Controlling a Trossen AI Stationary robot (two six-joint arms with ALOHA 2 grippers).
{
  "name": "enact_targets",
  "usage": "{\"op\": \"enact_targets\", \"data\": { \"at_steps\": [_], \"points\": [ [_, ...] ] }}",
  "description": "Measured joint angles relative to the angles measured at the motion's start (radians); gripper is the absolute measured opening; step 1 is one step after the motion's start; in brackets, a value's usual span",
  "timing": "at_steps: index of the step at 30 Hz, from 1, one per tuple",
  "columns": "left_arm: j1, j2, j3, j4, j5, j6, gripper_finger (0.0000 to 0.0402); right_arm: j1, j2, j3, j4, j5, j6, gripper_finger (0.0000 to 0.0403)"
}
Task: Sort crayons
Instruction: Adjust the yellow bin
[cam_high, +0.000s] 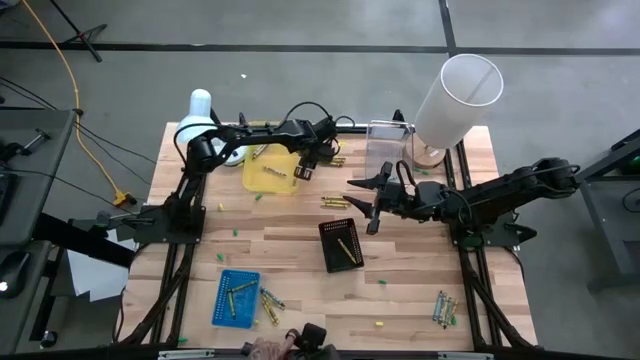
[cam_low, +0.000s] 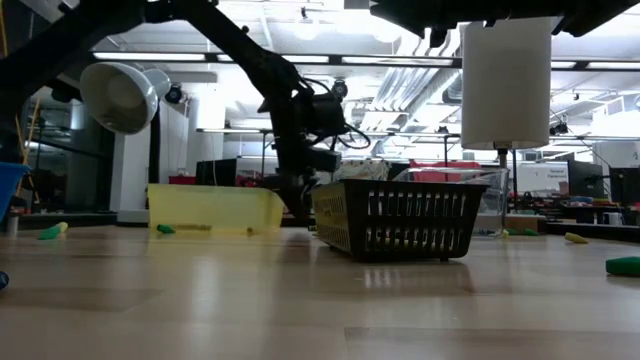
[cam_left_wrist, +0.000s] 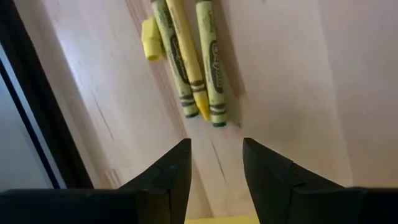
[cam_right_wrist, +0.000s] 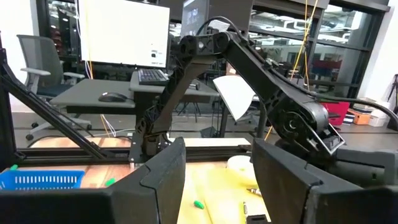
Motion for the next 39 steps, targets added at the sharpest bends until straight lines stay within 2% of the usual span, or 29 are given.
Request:
{"op": "enact_targets", "data": {
  "at_steps": [6, 13, 32, 39],
  "points": [
    [0.008, 0.027, -0.003, 0.058, 0.001, 0.009, 0.0131, 0.000, 0.000, 0.000, 0.000, 0.000, 0.000, 0.0179],
    [0.023, 0.027, -0.005, 0.076, 0.060, -0.001, 0.0131, 0.000, 0.000, -0.001, -0.006, 0.000, 0.001, 0.0179],
    [0.012, -0.002, -0.005, 0.056, 0.046, -0.005, 0.0131, 0.000, 0.000, -0.001, -0.021, 0.000, 0.004, 0.0179],
    [0.003, -0.009, -0.005, 0.020, 0.147, -0.005, 0.0131, 0.000, 0.000, -0.001, -0.022, 0.000, 0.004, 0.0179]
  ]
}}
